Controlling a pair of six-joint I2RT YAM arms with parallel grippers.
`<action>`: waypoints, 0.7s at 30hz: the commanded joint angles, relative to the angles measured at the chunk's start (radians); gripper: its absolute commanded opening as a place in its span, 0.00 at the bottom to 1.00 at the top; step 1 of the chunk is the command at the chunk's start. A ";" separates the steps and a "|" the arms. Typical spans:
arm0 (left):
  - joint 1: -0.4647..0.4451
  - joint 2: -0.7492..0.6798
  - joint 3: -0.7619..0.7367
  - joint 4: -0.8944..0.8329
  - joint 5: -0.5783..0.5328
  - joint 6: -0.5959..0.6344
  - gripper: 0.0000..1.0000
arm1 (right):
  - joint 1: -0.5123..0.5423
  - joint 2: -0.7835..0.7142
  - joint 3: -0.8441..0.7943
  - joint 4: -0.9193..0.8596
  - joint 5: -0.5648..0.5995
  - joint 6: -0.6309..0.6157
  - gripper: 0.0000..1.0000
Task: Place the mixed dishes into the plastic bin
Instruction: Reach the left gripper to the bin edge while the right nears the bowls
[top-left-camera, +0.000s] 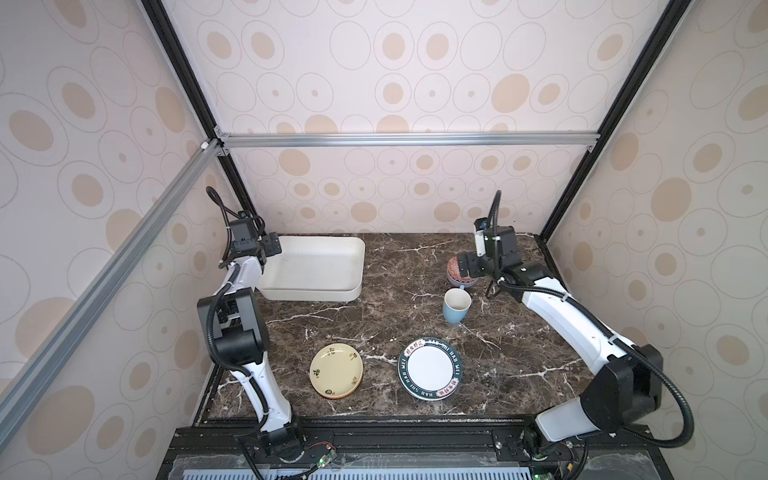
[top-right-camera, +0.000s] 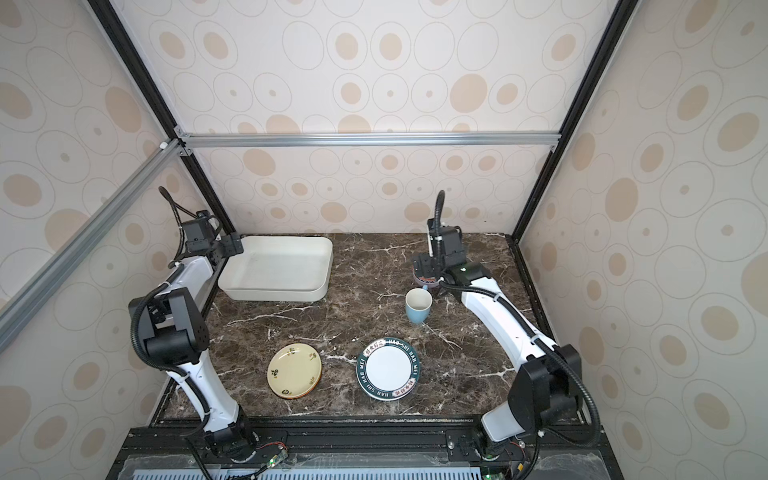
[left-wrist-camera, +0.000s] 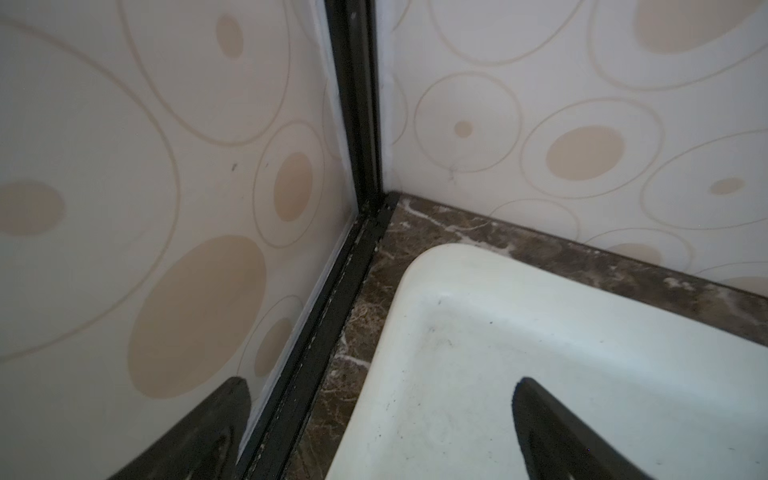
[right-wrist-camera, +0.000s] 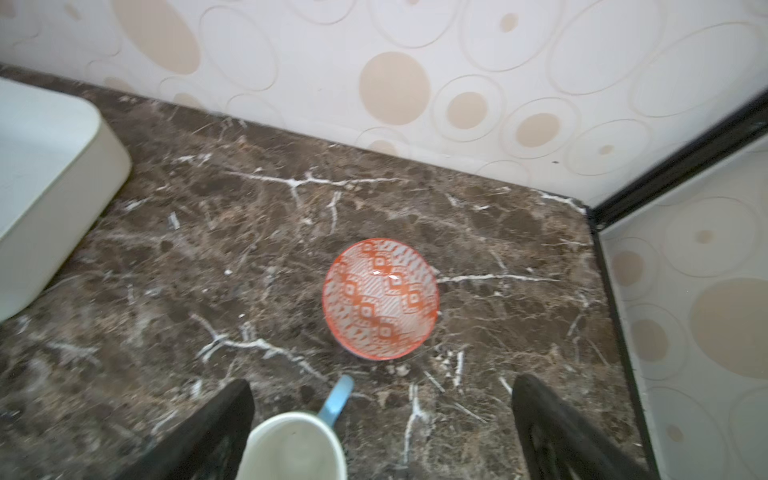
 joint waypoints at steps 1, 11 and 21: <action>0.019 0.075 0.093 -0.160 -0.002 0.015 0.99 | 0.062 0.061 0.097 -0.116 -0.030 0.044 1.00; 0.063 0.235 0.225 -0.220 0.046 0.048 0.91 | 0.220 0.279 0.394 -0.316 0.023 0.154 1.00; 0.064 0.344 0.327 -0.279 0.153 0.028 0.65 | 0.227 0.292 0.370 -0.328 -0.009 0.236 1.00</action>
